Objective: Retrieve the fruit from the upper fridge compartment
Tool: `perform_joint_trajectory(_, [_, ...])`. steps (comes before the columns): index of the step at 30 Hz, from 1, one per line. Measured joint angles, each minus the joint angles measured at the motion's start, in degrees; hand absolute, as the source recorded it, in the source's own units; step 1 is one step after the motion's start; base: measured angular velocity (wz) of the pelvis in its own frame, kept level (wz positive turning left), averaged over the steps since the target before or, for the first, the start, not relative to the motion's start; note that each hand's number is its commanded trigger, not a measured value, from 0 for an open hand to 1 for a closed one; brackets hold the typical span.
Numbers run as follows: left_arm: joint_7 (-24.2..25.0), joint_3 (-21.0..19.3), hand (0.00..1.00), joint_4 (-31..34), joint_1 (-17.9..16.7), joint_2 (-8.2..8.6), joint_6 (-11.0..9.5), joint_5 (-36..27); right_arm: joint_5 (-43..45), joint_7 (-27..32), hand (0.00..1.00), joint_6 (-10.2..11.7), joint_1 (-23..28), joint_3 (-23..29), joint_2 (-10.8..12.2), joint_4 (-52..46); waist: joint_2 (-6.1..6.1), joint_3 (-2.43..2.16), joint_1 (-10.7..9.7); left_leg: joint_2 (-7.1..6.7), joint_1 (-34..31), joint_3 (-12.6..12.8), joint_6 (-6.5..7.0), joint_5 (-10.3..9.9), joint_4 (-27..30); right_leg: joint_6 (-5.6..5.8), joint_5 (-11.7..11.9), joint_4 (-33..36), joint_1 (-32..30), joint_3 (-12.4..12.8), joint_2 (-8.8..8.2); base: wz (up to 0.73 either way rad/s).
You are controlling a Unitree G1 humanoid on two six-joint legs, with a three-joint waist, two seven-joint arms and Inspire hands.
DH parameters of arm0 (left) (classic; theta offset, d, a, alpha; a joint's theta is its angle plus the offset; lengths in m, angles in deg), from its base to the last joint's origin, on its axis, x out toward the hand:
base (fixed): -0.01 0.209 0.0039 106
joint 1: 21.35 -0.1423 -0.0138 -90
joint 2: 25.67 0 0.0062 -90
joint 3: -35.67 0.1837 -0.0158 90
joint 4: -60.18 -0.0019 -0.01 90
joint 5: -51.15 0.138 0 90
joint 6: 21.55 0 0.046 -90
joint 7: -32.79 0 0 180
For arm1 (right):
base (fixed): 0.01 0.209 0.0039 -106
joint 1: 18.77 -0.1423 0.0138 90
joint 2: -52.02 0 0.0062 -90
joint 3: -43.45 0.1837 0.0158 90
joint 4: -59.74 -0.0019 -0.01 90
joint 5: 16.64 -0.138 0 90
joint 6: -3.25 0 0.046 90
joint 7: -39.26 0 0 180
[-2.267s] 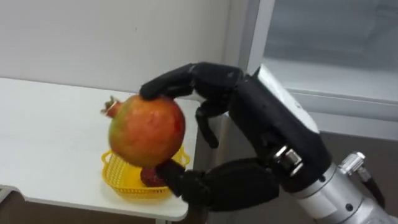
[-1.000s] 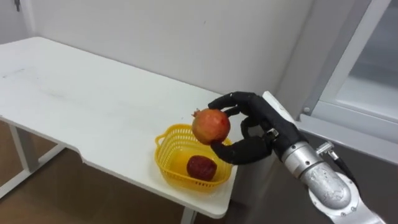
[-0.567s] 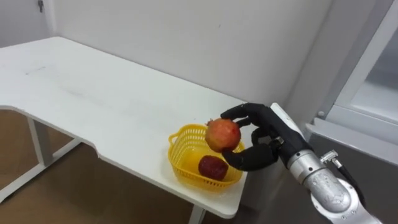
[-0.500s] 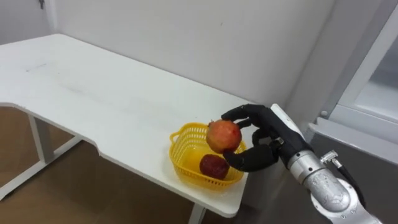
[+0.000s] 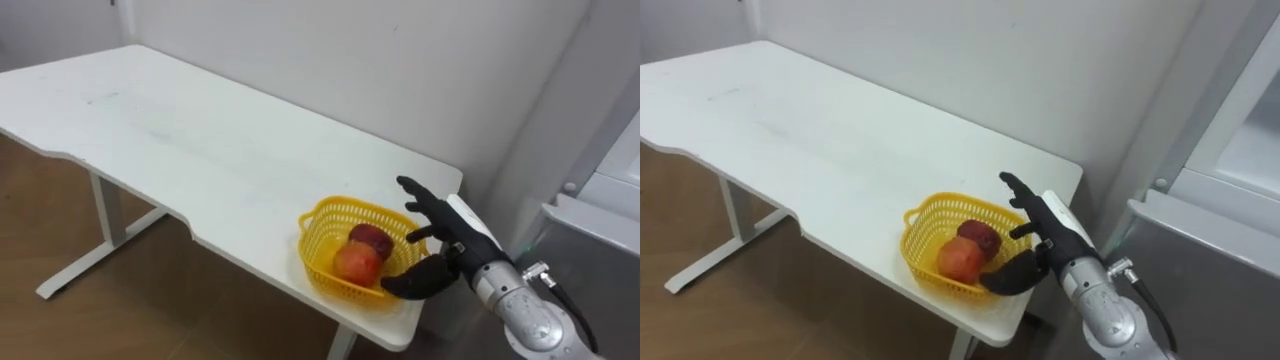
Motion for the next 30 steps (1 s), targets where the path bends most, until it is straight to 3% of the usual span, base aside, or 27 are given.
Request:
perform_joint_trajectory(9, [0.0,0.0,0.00,0.9,1.2,0.01,0.2,0.1,-0.7,0.2,0.00,-0.2,0.0,-0.7,0.0,2.0,0.86,-0.60,0.9,0.01,0.6,0.0,0.01,0.0,-0.1,0.00,0.0,0.0,0.3,0.1,0.01,0.00])
perform_joint_trajectory(25, [-0.9,0.0,0.00,1.0,2.2,0.09,0.0,0.1,-3.3,0.1,0.00,-0.2,0.0,-0.7,0.0,1.7,0.83,-0.66,0.8,0.09,1.6,0.8,0.02,0.0,-0.3,-0.02,0.0,0.1,0.8,0.9,-0.14,-0.02])
perform_joint_trajectory(30, [-1.0,0.0,0.00,0.8,1.2,0.08,-0.1,0.0,-3.3,0.3,0.00,-0.1,0.0,-0.3,0.0,-2.3,0.91,-0.59,-0.8,0.07,1.5,0.7,0.02,0.0,-0.1,-0.02,0.0,0.1,1.1,0.7,-0.14,0.02])
